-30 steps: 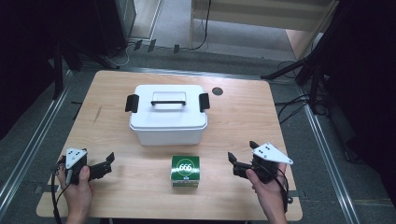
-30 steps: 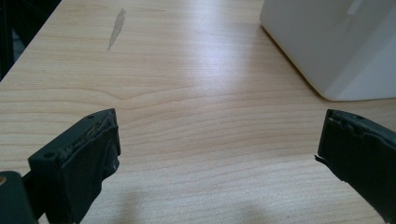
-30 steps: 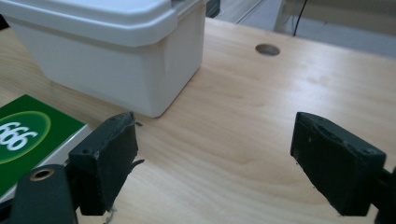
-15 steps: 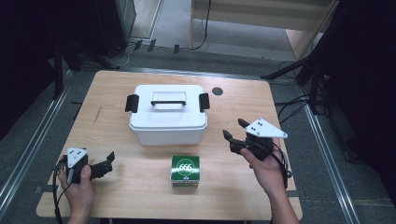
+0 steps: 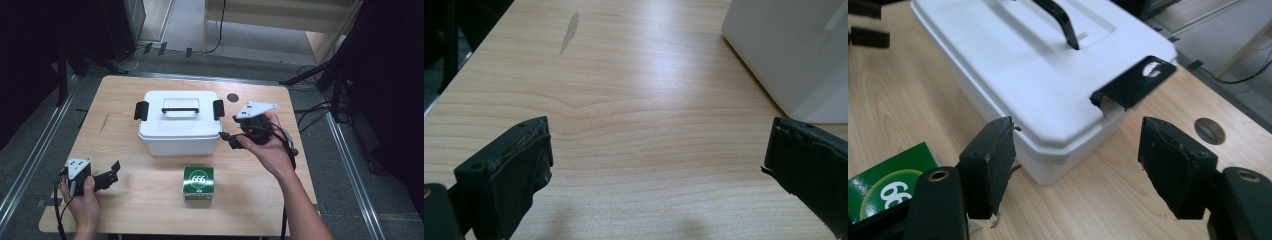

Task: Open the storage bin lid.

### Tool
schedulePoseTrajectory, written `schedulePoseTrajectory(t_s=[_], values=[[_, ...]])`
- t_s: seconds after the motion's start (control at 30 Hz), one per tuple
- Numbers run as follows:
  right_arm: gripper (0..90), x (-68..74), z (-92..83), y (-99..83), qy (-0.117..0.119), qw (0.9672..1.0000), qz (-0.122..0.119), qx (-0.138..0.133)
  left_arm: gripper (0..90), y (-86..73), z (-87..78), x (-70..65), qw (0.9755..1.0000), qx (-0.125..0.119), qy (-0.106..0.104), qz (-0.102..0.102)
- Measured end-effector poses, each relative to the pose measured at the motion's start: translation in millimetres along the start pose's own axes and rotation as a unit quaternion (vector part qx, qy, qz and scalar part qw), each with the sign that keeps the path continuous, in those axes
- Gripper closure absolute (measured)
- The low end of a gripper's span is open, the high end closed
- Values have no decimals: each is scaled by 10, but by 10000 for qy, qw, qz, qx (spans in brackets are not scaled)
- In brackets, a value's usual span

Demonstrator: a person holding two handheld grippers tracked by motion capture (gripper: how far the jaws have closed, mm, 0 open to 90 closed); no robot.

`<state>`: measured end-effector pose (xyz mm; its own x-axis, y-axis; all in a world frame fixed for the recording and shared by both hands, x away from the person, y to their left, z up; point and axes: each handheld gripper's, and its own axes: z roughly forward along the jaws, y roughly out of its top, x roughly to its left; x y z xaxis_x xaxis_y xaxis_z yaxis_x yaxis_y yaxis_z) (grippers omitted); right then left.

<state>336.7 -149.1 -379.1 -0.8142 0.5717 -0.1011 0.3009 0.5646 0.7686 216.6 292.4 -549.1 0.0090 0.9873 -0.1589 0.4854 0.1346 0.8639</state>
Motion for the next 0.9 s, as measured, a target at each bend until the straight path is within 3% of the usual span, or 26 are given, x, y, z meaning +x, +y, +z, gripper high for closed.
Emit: schedulePoseTrajectory(t_s=[0.17,0.23,0.27,0.3,0.37,0.43,0.47,0.67,0.83,0.9], values=[[307,-45,168,154,285,9986,-329,304,1,28,12,27,9998,136,-142,-40],[320,-105,296,271,444,9961,-588,479,1,45,11,22,9992,282,-278,-103],[324,-117,327,296,476,9955,-628,518,1,57,6,-10,9989,374,-256,116],[324,-117,327,296,476,9955,-628,518,1,57,6,-10,9989,374,-256,116],[336,-155,446,388,548,9927,-852,661,1,74,7,-14,9986,368,-219,311],[340,-162,486,418,585,9916,-923,693,1,71,18,-6,9988,347,-228,269],[351,-170,553,479,622,9896,-1072,736,1,64,41,14,9987,377,-195,279],[410,-198,710,638,752,9858,-1252,830,1,54,57,65,9986,405,-171,303],[476,-183,811,760,727,9813,-1512,939,1,48,58,94,9987,416,-151,253],[489,-179,820,778,721,9811,-1525,945,1,46,65,89,9986,431,-152,253]])
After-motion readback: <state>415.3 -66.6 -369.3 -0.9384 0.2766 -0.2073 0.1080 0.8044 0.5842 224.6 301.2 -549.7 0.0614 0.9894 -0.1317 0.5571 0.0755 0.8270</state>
